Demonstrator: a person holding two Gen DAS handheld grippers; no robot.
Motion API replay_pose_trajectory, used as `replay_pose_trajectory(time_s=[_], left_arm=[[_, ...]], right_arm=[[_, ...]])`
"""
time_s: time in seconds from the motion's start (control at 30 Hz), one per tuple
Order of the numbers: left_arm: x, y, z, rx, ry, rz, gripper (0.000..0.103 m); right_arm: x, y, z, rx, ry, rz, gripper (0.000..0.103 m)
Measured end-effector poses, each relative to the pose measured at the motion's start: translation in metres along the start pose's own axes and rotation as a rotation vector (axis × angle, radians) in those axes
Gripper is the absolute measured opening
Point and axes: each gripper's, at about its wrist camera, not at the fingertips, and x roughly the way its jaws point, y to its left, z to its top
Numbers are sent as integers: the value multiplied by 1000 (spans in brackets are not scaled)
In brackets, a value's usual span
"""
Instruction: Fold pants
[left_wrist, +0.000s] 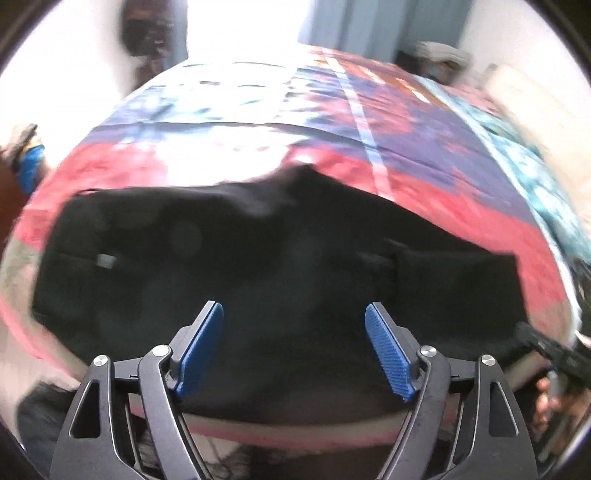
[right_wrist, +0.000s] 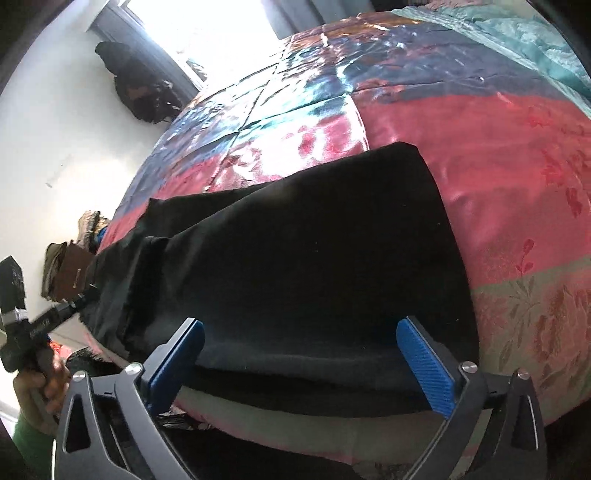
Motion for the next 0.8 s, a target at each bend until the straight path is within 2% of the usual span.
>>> replay_pose_trajectory(time_s=[0.13, 0.23, 0.3, 0.33, 0.4, 0.53, 0.8], left_arm=[[20, 55, 17, -103, 5, 41, 82], [51, 77, 15, -102, 68, 104, 82], [59, 71, 9, -31, 58, 125, 90], [62, 61, 5, 24, 57, 144, 98], [68, 45, -3, 97, 59, 214, 102], [66, 47, -8, 41, 38, 223, 102], [69, 45, -4, 41, 55, 242, 103]], right_arm=[[6, 3, 2, 1, 2, -40, 103], [13, 8, 2, -26, 12, -75, 103], [17, 13, 1, -66, 31, -109, 103], [19, 17, 1, -93, 43, -135, 103], [23, 23, -1, -136, 59, -178, 103], [26, 27, -3, -156, 57, -216, 103], [30, 30, -5, -162, 52, -256, 103]])
